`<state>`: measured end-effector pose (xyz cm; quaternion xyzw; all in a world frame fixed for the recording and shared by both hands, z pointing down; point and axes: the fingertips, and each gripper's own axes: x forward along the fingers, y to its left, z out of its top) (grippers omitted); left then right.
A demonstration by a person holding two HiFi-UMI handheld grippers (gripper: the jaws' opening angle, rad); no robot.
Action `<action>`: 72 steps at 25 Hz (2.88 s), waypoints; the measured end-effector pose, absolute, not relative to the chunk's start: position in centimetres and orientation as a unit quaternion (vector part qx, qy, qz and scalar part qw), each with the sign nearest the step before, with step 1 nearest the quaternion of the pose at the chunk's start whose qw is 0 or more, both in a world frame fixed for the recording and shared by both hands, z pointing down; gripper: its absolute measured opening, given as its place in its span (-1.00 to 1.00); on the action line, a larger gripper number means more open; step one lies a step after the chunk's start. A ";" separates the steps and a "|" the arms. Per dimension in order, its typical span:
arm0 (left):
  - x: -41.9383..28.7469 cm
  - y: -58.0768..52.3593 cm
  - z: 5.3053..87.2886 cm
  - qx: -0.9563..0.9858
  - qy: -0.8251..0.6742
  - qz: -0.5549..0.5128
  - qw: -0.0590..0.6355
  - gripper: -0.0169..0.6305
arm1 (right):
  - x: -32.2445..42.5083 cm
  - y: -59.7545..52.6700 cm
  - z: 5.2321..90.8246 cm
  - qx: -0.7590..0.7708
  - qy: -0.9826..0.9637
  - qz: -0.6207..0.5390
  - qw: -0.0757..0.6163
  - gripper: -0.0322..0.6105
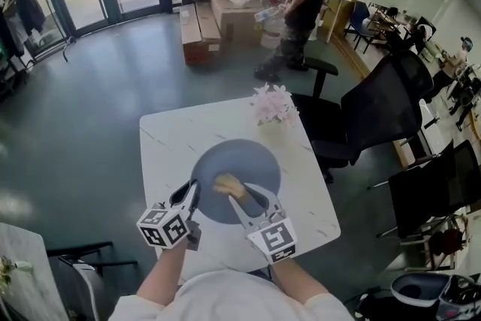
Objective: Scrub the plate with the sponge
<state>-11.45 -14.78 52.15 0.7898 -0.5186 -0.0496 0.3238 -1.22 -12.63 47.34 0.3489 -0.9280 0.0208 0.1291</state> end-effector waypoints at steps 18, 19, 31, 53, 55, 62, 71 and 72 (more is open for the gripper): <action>-12.6 -15.5 51.8 0.778 -0.528 -0.076 0.333 -0.82 | 1.7 -10.5 50.3 0.372 -0.914 0.072 0.146 -0.43; -12.5 -15.4 51.9 0.778 -0.527 -0.074 0.333 -0.82 | 0.7 -10.2 50.3 0.360 -0.919 0.071 0.146 -0.44; -11.2 -13.5 52.3 0.791 -0.508 -0.062 0.337 -0.82 | 0.1 -15.1 45.8 0.385 -0.915 0.016 0.118 -0.43; -14.5 -16.9 50.2 0.774 -0.539 -0.103 0.317 -0.81 | 1.2 -9.8 51.7 0.376 -0.909 0.091 0.158 -0.43; -13.9 -16.7 50.2 0.782 -0.533 -0.094 0.310 -0.81 | -0.8 -9.2 51.3 0.349 -0.920 0.081 0.158 -0.43; -11.5 -15.2 50.8 0.804 -0.509 -0.061 0.302 -0.81 | -3.2 -11.1 48.2 0.329 -0.933 0.033 0.143 -0.43; -9.6 -13.3 52.6 0.813 -0.484 -0.039 0.320 -0.82 | 1.9 -16.3 45.2 0.411 -0.903 -0.001 0.126 -0.44; -9.6 -13.3 52.7 0.812 -0.485 -0.041 0.323 -0.82 | 2.8 -16.7 45.2 0.424 -0.897 0.000 0.127 -0.44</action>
